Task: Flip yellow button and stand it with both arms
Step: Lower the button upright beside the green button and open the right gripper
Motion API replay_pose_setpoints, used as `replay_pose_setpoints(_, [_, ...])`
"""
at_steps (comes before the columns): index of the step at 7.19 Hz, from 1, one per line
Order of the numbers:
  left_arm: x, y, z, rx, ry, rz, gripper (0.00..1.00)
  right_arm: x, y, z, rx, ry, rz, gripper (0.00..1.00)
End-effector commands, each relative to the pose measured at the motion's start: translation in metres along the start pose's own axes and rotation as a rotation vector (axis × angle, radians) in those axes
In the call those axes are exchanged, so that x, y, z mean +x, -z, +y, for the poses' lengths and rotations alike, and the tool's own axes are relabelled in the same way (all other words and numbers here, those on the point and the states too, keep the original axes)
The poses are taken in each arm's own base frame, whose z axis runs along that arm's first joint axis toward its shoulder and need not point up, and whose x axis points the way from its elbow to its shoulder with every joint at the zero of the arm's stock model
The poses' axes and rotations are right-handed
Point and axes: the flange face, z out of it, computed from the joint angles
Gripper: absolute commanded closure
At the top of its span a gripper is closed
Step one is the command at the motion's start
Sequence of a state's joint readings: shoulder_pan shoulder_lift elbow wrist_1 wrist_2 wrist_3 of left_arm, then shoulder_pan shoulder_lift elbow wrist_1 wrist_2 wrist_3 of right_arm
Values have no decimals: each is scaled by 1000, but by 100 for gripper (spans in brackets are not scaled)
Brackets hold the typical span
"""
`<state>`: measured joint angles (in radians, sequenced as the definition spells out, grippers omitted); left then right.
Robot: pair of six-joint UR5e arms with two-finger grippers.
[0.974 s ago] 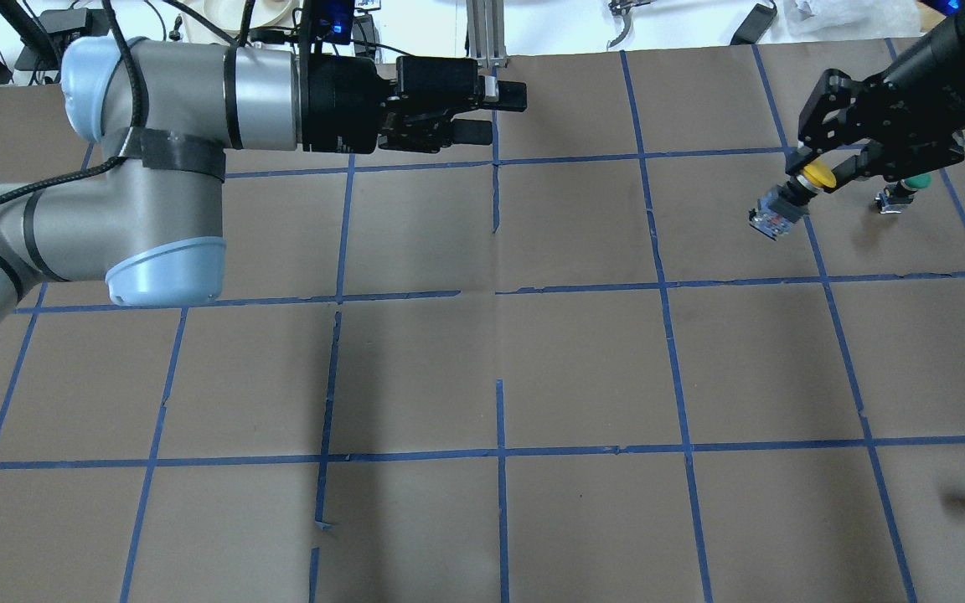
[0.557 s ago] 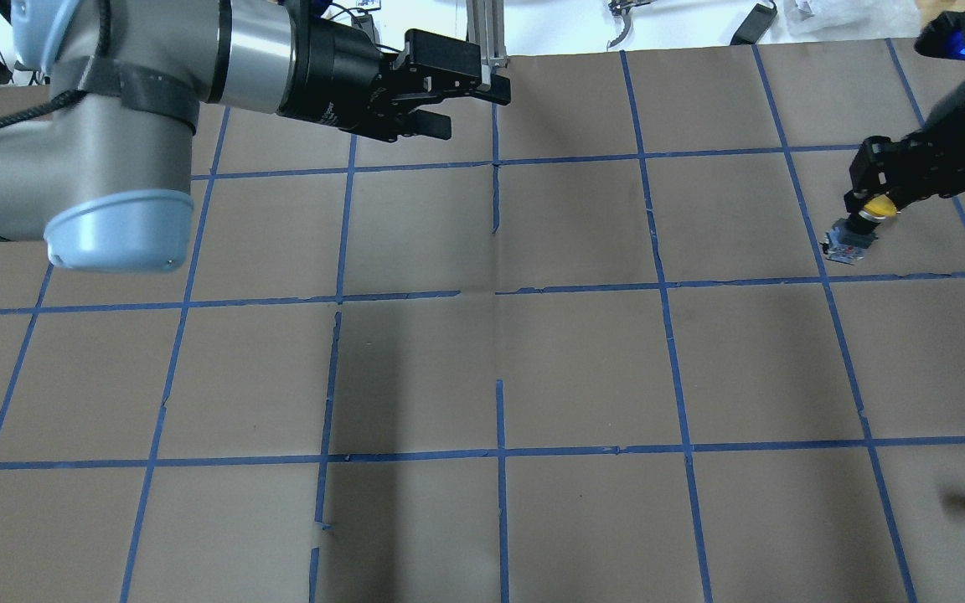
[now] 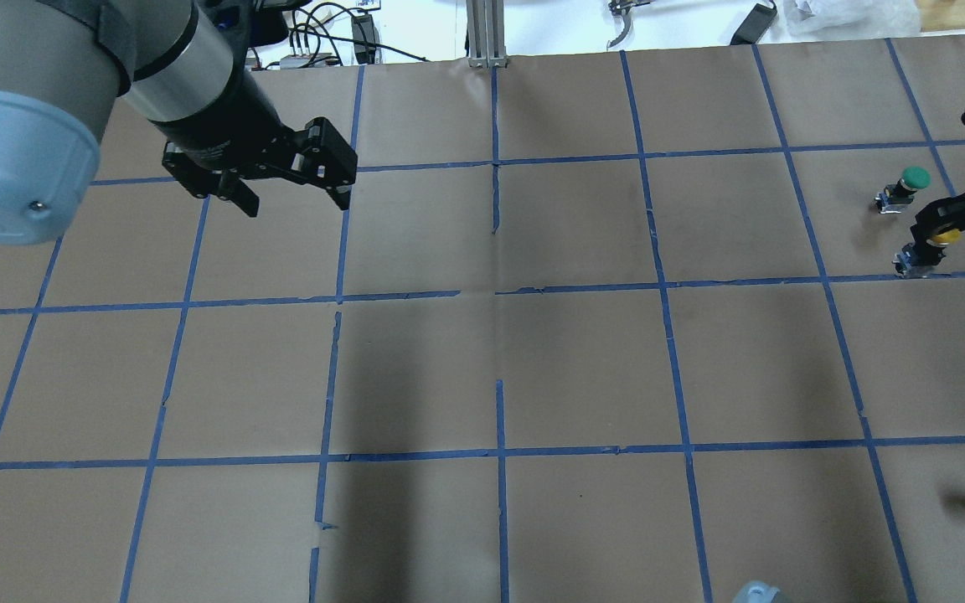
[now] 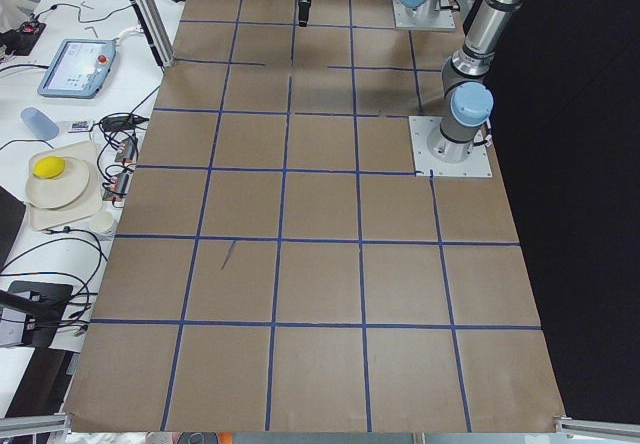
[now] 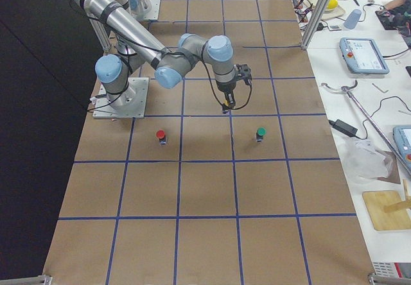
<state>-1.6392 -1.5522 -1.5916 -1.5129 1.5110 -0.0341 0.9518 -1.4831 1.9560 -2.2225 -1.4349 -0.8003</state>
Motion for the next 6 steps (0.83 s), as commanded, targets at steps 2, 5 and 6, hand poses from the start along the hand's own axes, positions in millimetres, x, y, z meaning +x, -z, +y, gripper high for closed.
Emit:
replay_pose_setpoints(2, [-19, 10, 6, -78, -19, -78, 0, 36, -54, 36, 40, 12, 71, 92])
replay_pose_setpoints(5, [-32, 11, 2, -70, -21, -70, 0, 55, -72, 53, 36, 2, 83, 92])
replay_pose_setpoints(6, [-32, 11, 2, -70, -21, -70, 0, 51, -76, 58, 28, -6, 70, 92])
